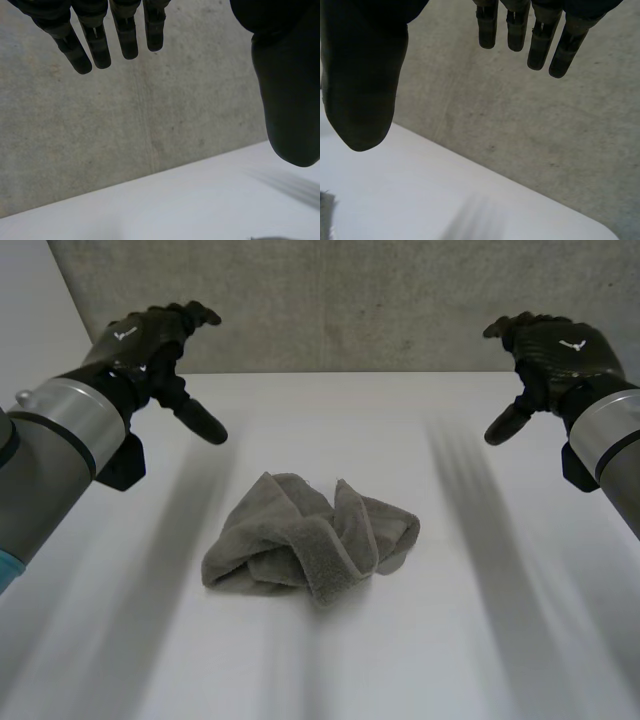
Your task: Fold the towel.
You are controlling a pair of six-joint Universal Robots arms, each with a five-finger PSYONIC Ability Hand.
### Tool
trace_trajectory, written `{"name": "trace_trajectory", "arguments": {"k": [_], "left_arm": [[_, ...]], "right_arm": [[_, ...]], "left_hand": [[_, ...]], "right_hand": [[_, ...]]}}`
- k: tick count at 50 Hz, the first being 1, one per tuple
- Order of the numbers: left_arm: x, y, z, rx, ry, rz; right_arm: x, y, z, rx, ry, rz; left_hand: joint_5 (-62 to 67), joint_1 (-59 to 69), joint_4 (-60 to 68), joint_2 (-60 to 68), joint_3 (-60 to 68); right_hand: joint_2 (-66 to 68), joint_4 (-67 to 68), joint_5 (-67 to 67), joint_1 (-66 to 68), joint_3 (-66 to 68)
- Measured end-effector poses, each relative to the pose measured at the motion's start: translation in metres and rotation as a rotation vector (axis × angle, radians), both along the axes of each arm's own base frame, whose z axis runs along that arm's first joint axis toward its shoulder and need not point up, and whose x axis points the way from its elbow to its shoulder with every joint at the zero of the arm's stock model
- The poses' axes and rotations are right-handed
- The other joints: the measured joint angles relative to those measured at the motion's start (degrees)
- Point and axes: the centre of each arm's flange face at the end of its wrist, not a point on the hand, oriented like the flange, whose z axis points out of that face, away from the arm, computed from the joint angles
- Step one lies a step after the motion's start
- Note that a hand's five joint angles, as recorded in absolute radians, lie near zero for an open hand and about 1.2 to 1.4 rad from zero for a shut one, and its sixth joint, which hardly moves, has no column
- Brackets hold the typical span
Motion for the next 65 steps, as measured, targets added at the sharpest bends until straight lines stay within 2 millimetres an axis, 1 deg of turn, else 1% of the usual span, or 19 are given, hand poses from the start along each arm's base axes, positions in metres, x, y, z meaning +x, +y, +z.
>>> {"name": "trace_trajectory", "arguments": {"k": [3,9,15,19,22,24,27,28,29,34,36,39,43,46,48,53,59,61,65], "left_arm": [[-0.002,0.003,-0.009,0.004,-0.056,-0.021],[-0.011,0.016,-0.045,0.002,-0.289,-0.145],[-0.022,0.031,-0.091,-0.002,-0.532,-0.343],[-0.024,0.037,-0.111,0.019,-0.614,-0.422],[-0.024,0.041,-0.125,0.054,-0.655,-0.460],[-0.022,0.042,-0.131,0.076,-0.666,-0.469],[-0.020,0.041,-0.136,0.099,-0.672,-0.470],[-0.020,0.040,-0.136,0.096,-0.670,-0.466],[-0.021,0.039,-0.135,0.090,-0.668,-0.462],[-0.028,0.018,-0.110,-0.030,-0.625,-0.396],[-0.032,0.004,-0.091,-0.104,-0.583,-0.336],[-0.034,-0.022,-0.042,-0.223,-0.426,-0.160],[-0.029,-0.032,0.002,-0.287,-0.216,-0.006],[-0.024,-0.029,0.025,-0.306,-0.061,0.062],[-0.021,-0.025,0.029,-0.300,-0.005,0.076],[-0.017,-0.007,-0.003,-0.204,0.007,0.053],[-0.012,0.028,-0.086,0.008,-0.121,-0.044],[-0.009,0.039,-0.107,0.059,-0.163,-0.068],[-0.001,0.058,-0.137,0.131,-0.252,-0.105]], "right_arm": [[0.005,0.002,-0.007,0.025,0.032,0.050],[0.026,0.012,-0.035,0.104,0.133,0.263],[0.066,0.032,-0.078,0.162,0.227,0.548],[0.086,0.040,-0.106,0.185,0.282,0.661],[0.097,0.043,-0.127,0.201,0.327,0.715],[0.103,0.043,-0.139,0.211,0.361,0.732],[0.109,0.037,-0.153,0.208,0.412,0.724],[0.111,0.033,-0.154,0.199,0.425,0.706],[0.112,0.031,-0.154,0.193,0.429,0.696],[0.117,-0.001,-0.128,0.062,0.411,0.534],[0.118,-0.014,-0.105,-0.029,0.365,0.452],[0.113,-0.032,-0.042,-0.251,0.211,0.289],[0.103,-0.030,0.011,-0.428,0.062,0.195],[0.096,-0.020,0.035,-0.504,-0.008,0.171],[0.093,-0.012,0.039,-0.510,-0.020,0.180],[0.094,0.011,0.010,-0.355,0.062,0.307],[0.093,0.037,-0.069,0.002,0.259,0.509],[0.090,0.043,-0.089,0.086,0.319,0.543],[0.081,0.051,-0.116,0.206,0.431,0.574]], "left_hand": [[0.04,0.00,0.00,0.00,0.00],[0.06,0.00,0.00,0.00,0.00],[0.08,0.00,0.00,0.02,0.00],[2.16,0.17,0.39,0.68,0.84],[12.41,9.48,10.40,10.14,10.87],[28.14,25.52,26.96,25.76,26.95],[59.61,58.32,61.07,58.48,60.13],[67.30,63.92,67.34,65.54,67.07],[69.05,64.24,69.38,68.04,69.61],[69.66,64.24,70.84,68.64,72.77],[69.66,64.24,70.84,68.64,72.88],[69.66,64.24,70.84,68.65,73.04],[69.66,64.24,70.84,68.65,73.10],[69.66,64.24,70.84,68.65,73.11],[69.66,64.24,70.84,68.65,73.11],[69.66,64.24,70.84,68.65,73.13],[69.21,64.14,68.94,67.75,69.75],[68.43,63.75,65.70,65.80,66.49],[56.30,54.43,53.71,54.08,54.77]], "right_hand": [[0.00,0.00,0.00,0.00,0.00],[0.00,0.00,0.00,0.00,0.00],[0.00,0.00,0.00,0.00,0.00],[0.00,0.00,0.00,0.00,0.00],[1.42,1.40,1.60,1.52,1.42],[15.88,15.36,15.74,16.05,15.72],[48.46,46.43,48.39,48.25,47.08],[56.49,56.41,56.88,56.49,55.91],[58.51,58.96,59.28,58.55,58.51],[59.57,62.07,60.70,59.04,61.41],[59.57,62.07,60.70,59.04,61.41],[59.57,62.07,60.82,59.18,61.42],[59.87,62.07,61.00,59.18,62.09],[59.89,62.08,61.01,59.18,62.22],[59.91,62.08,61.01,59.18,62.22],[60.10,62.08,61.01,59.18,62.23],[60.07,62.06,60.98,59.31,62.43],[59.72,59.90,60.60,59.08,60.60],[32.96,33.24,34.00,32.79,33.99]]}}
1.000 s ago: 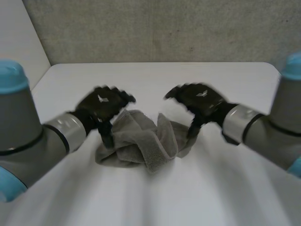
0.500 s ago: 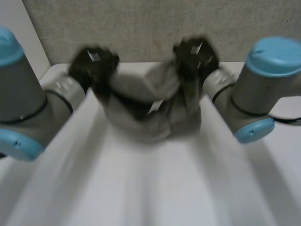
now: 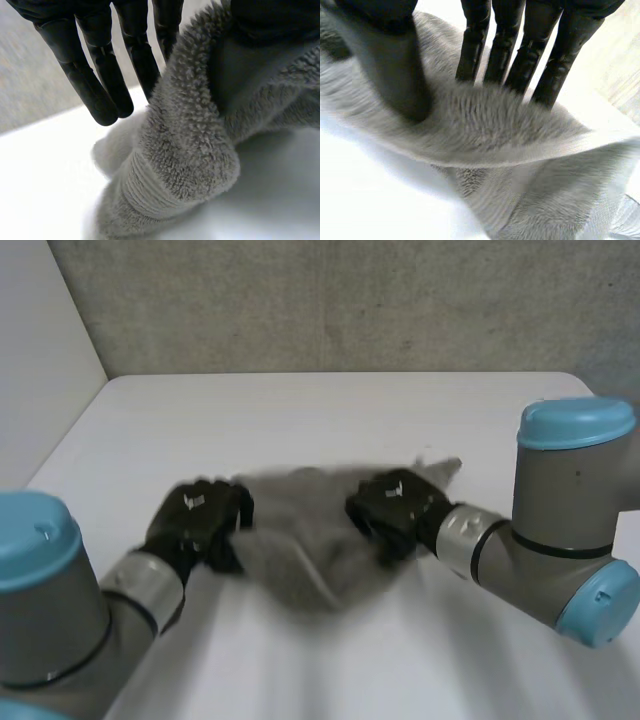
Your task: Fold the towel.
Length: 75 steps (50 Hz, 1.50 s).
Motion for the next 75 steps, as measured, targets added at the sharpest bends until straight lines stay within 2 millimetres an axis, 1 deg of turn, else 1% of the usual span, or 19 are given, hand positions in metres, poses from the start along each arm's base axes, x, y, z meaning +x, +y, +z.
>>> {"name": "trace_trajectory", "arguments": {"k": [1,3,5,8,11,15,20,23,28,34,36,38,41,45,54,61,65,71,75], "left_arm": [[0.003,0.006,-0.007,0.014,-0.031,-0.010],[0.005,0.011,-0.011,0.018,-0.065,-0.021],[0.009,0.017,-0.010,0.005,-0.110,-0.036],[0.011,0.021,0.001,-0.034,-0.142,-0.047],[0.012,0.021,0.016,-0.083,-0.147,-0.049],[0.010,0.017,0.046,-0.176,-0.118,-0.050],[0.003,0.009,0.072,-0.257,-0.075,-0.079],[-0.006,0.000,0.076,-0.276,-0.072,-0.124],[-0.021,-0.018,0.061,-0.257,-0.144,-0.213],[-0.031,-0.036,0.028,-0.173,-0.340,-0.317],[-0.030,-0.041,0.015,-0.120,-0.423,-0.352],[-0.028,-0.043,0.009,-0.082,-0.465,-0.367],[-0.016,-0.050,-0.003,0.011,-0.537,-0.375],[-0.006,-0.055,-0.004,0.051,-0.555,-0.354],[0.017,-0.068,0.003,0.061,-0.551,-0.267],[0.031,-0.072,-0.001,0.098,-0.560,-0.216],[0.040,-0.065,-0.001,0.120,-0.561,-0.195],[0.052,-0.044,0.007,0.123,-0.548,-0.172],[0.059,-0.031,0.006,0.123,-0.533,-0.152]], "right_arm": [[-0.004,0.000,-0.006,0.016,0.037,-0.003],[-0.008,-0.001,-0.010,0.025,0.067,-0.011],[-0.013,-0.004,-0.010,0.022,0.091,-0.034],[-0.016,-0.010,-0.002,-0.002,0.070,-0.071],[-0.019,-0.016,0.010,-0.026,0.021,-0.110],[-0.027,-0.026,0.029,-0.049,-0.060,-0.175],[-0.032,-0.034,0.035,-0.056,-0.090,-0.207],[-0.033,-0.039,0.032,-0.064,-0.076,-0.202],[-0.027,-0.046,0.016,-0.100,-0.003,-0.152],[-0.019,-0.054,-0.005,-0.182,0.114,-0.061],[-0.017,-0.057,-0.011,-0.216,0.154,-0.027],[-0.016,-0.059,-0.015,-0.235,0.176,-0.006],[-0.013,-0.062,-0.023,-0.271,0.218,0.040],[-0.012,-0.064,-0.029,-0.286,0.238,0.062],[-0.009,-0.065,-0.035,-0.289,0.246,0.092],[-0.009,-0.064,-0.035,-0.289,0.239,0.102],[-0.009,-0.065,-0.035,-0.290,0.241,0.093],[-0.010,-0.067,-0.036,-0.286,0.243,0.079],[-0.010,-0.067,-0.039,-0.276,0.246,0.073]], "left_hand": [[-4.67,-5.20,-4.39,-4.45,-4.22],[-14.21,-15.61,-14.47,-14.41,-14.43],[-28.45,-29.00,-27.72,-27.62,-27.95],[-40.39,-40.50,-38.91,-39.00,-39.56],[-43.24,-42.31,-40.90,-41.31,-42.12],[-44.07,-42.84,-41.27,-41.33,-42.79],[-44.29,-43.12,-41.27,-41.54,-43.03],[-44.38,-43.23,-41.27,-41.62,-43.15],[-44.34,-43.23,-41.27,-41.62,-43.15],[-43.60,-43.22,-41.27,-41.62,-43.00],[-43.36,-43.22,-41.27,-41.62,-43.01],[-43.14,-43.17,-41.27,-41.61,-42.99],[-42.34,-43.10,-41.13,-41.52,-42.55],[-41.86,-43.10,-41.11,-41.49,-42.11],[-41.79,-43.10,-41.11,-41.49,-42.10],[-41.79,-43.10,-41.11,-41.49,-42.10],[-41.79,-43.10,-41.11,-41.49,-42.09],[-41.77,-43.10,-41.11,-41.49,-42.08],[-41.80,-43.11,-41.13,-41.50,-42.08]], "right_hand": [[-11.78,-11.60,-11.42,-10.36,-11.65],[-19.83,-19.59,-20.66,-18.49,-19.73],[-23.78,-24.67,-25.91,-21.84,-24.52],[-26.31,-27.83,-29.27,-24.39,-27.58],[-26.31,-28.07,-29.72,-24.80,-27.91],[-26.31,-28.07,-29.71,-24.81,-27.91],[-26.31,-28.07,-29.71,-24.81,-27.91],[-26.31,-28.07,-29.60,-24.81,-27.91],[-26.31,-28.07,-29.58,-24.81,-27.91],[-26.31,-28.07,-29.21,-24.81,-27.91],[-26.31,-28.07,-29.02,-24.81,-27.91],[-26.31,-28.07,-28.91,-24.80,-27.91],[-26.14,-27.78,-27.41,-24.66,-27.67],[-25.94,-25.26,-23.77,-23.78,-25.30],[-16.08,-16.51,-15.77,-14.72,-16.47],[-15.88,-16.32,-15.78,-14.31,-16.24],[-15.88,-16.32,-15.88,-14.31,-16.26],[-15.86,-16.23,-15.73,-14.22,-16.15],[-15.87,-16.23,-15.66,-14.21,-16.15]]}}
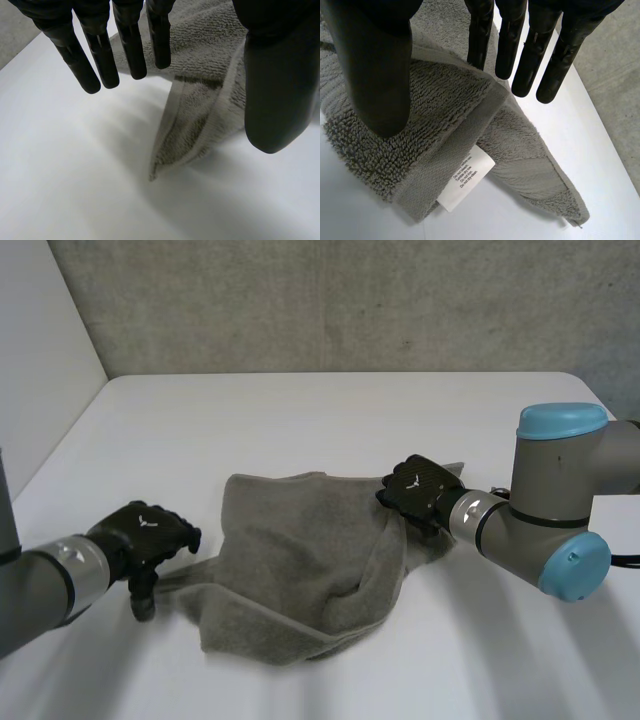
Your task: Fold the towel.
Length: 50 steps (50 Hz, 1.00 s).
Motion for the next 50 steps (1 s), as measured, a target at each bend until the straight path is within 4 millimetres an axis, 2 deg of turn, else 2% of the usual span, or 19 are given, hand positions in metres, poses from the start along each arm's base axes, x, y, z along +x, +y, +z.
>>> {"name": "trace_trajectory", "arguments": {"k": [7,11,13,15,16,17,19,25,33,37,44,47,50], "left_arm": [[0.004,0.006,-0.012,-0.015,0.037,0.037],[0.002,0.004,-0.022,-0.021,0.058,0.045],[0.001,0.003,-0.028,-0.014,0.063,0.045],[-0.002,0.001,-0.035,-0.009,0.068,0.039],[-0.003,0.000,-0.036,-0.009,0.069,0.037],[-0.005,-0.001,-0.038,-0.012,0.072,0.031],[-0.009,-0.003,-0.040,-0.022,0.076,0.020],[-0.019,-0.012,-0.034,-0.079,0.092,-0.007],[-0.022,-0.017,-0.024,-0.120,0.102,-0.010],[-0.019,-0.014,-0.016,-0.140,0.107,-0.005],[-0.015,-0.007,-0.008,-0.164,0.112,-0.004],[-0.017,-0.013,-0.001,-0.197,0.123,-0.010],[-0.025,-0.033,0.016,-0.279,0.160,-0.020]], "right_arm": [[0.001,-0.002,-0.006,0.010,0.005,-0.006],[0.001,-0.004,-0.008,0.013,0.006,-0.007],[0.002,-0.004,-0.008,0.014,0.006,-0.006],[0.002,-0.004,-0.008,0.013,0.003,-0.002],[0.002,-0.004,-0.008,0.013,0.003,-0.001],[0.002,-0.004,-0.007,0.011,0.001,0.001],[0.003,-0.005,-0.006,0.008,-0.004,0.004],[0.003,-0.008,0.003,-0.013,-0.032,-0.002],[-0.002,-0.006,0.016,0.005,-0.076,-0.027],[-0.013,0.003,0.025,0.036,-0.074,-0.041],[-0.044,0.009,0.045,0.084,-0.052,-0.088],[-0.047,0.004,0.058,0.033,-0.069,-0.082],[-0.041,-0.012,0.076,-0.101,-0.125,-0.073]], "left_hand": [[0.01,0.00,0.01,0.01,0.00],[2.05,2.14,1.77,1.18,2.27],[12.64,13.86,13.57,12.68,13.72],[32.92,35.40,35.49,33.61,34.98],[38.74,40.29,40.40,38.24,39.73],[48.52,50.87,50.11,49.04,49.56],[54.79,53.79,57.49,56.54,58.20],[54.86,53.79,58.18,56.98,60.05],[54.86,53.79,58.18,56.98,60.16],[54.86,53.79,58.20,56.98,60.27],[54.86,53.79,58.27,56.98,60.29],[54.86,53.79,58.27,56.98,60.31],[54.86,53.79,58.27,56.98,60.36]], "right_hand": [[1.89,1.84,2.10,1.95,1.76],[13.16,12.19,11.93,12.57,12.57],[24.67,23.54,23.29,23.94,23.31],[38.22,38.13,37.79,37.51,37.69],[40.38,41.01,40.44,40.21,40.62],[41.72,43.73,42.88,42.48,43.31],[41.81,45.05,43.77,42.64,44.68],[41.81,45.05,43.77,42.64,44.70],[41.81,45.05,43.77,42.64,44.71],[41.83,45.05,43.78,42.65,44.71],[42.22,45.05,43.77,42.65,44.71],[42.23,45.05,43.77,42.65,44.71],[42.56,45.05,43.78,42.79,44.71]]}}
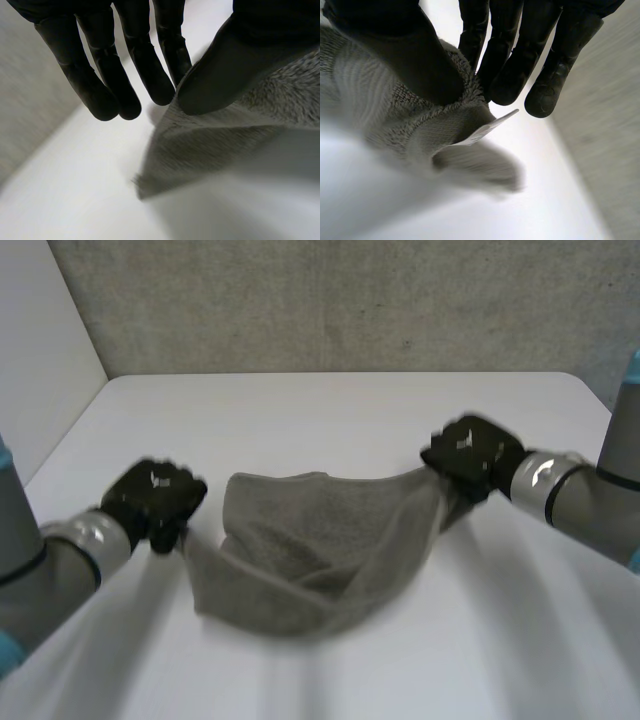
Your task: Fold the towel.
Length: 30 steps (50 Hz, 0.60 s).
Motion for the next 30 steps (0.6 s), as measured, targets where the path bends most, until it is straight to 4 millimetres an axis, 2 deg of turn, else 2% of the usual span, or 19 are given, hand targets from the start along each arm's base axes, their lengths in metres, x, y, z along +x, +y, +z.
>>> {"name": "trace_trajectory", "arguments": {"k": [3,5,6,8,9,10,13,15,16,18,20,23,24,25,27,30], "left_arm": [[-0.010,-0.022,0.023,-0.095,0.062,-0.001],[-0.019,-0.045,0.056,-0.209,0.164,0.006],[-0.021,-0.050,0.066,-0.240,0.197,0.009],[-0.026,-0.065,0.101,-0.339,0.320,0.021],[-0.027,-0.068,0.110,-0.363,0.353,0.024],[-0.027,-0.073,0.130,-0.413,0.432,0.031],[-0.025,-0.075,0.163,-0.490,0.578,0.041],[-0.022,-0.072,0.179,-0.520,0.660,0.043],[-0.021,-0.071,0.181,-0.521,0.676,0.044],[-0.018,-0.067,0.180,-0.508,0.707,0.050],[-0.016,-0.062,0.170,-0.475,0.711,0.056],[-0.013,-0.052,0.130,-0.363,0.660,0.068],[-0.012,-0.047,0.109,-0.308,0.624,0.069],[-0.011,-0.044,0.099,-0.284,0.608,0.069],[-0.007,-0.032,0.064,-0.192,0.537,0.064],[-0.002,-0.014,0.025,-0.100,0.443,0.045]], "right_arm": [[0.009,-0.017,0.020,-0.164,-0.076,-0.010],[0.016,-0.035,0.046,-0.349,-0.180,-0.043],[0.017,-0.039,0.054,-0.400,-0.212,-0.055],[0.019,-0.050,0.083,-0.562,-0.329,-0.104],[0.019,-0.052,0.090,-0.597,-0.358,-0.116],[0.017,-0.054,0.104,-0.663,-0.415,-0.141],[0.013,-0.054,0.125,-0.748,-0.505,-0.184],[0.010,-0.053,0.128,-0.753,-0.527,-0.202],[0.009,-0.053,0.127,-0.748,-0.527,-0.205],[0.007,-0.051,0.121,-0.712,-0.512,-0.210],[0.006,-0.049,0.110,-0.653,-0.481,-0.205],[0.007,-0.039,0.082,-0.490,-0.395,-0.173],[0.007,-0.033,0.068,-0.410,-0.355,-0.154],[0.007,-0.030,0.063,-0.377,-0.339,-0.146],[0.006,-0.016,0.041,-0.242,-0.276,-0.114],[0.001,0.002,0.012,-0.082,-0.194,-0.086]], "left_hand": [[0.00,0.00,0.00,0.36,0.03],[0.00,0.00,0.00,1.17,0.06],[0.00,0.00,0.00,1.18,0.06],[0.00,0.00,0.00,1.21,0.07],[0.00,0.00,0.00,1.25,0.08],[0.00,0.00,0.00,1.34,0.08],[0.00,0.00,0.00,1.35,0.10],[0.00,0.00,0.00,1.36,0.10],[0.00,0.00,0.00,1.36,0.11],[0.00,0.00,0.00,1.36,0.11],[0.00,0.00,0.00,1.36,0.13],[0.00,0.00,0.00,1.55,0.14],[0.00,0.00,0.00,1.69,0.16],[0.00,0.00,0.00,1.69,0.16],[0.00,0.00,0.00,1.69,0.19],[0.00,0.00,0.00,1.69,0.21]], "right_hand": [[0.09,0.00,0.00,0.01,0.00],[0.09,0.00,0.00,0.03,0.00],[0.10,0.00,0.00,0.04,0.00],[0.10,0.00,0.00,0.05,0.03],[0.09,0.00,0.00,0.05,0.08],[0.09,0.00,0.00,0.05,0.21],[0.09,0.00,0.00,0.06,0.22],[0.10,0.00,0.00,0.06,0.23],[0.10,0.00,0.00,0.07,0.23],[0.10,0.00,0.00,0.07,0.23],[0.10,0.00,0.00,0.07,0.23],[0.22,0.00,0.00,0.08,0.23],[0.45,0.00,0.00,0.08,0.23],[0.45,0.00,0.00,0.08,0.23],[0.45,0.00,0.00,0.08,0.23],[0.46,-0.01,0.00,0.08,0.24]]}}
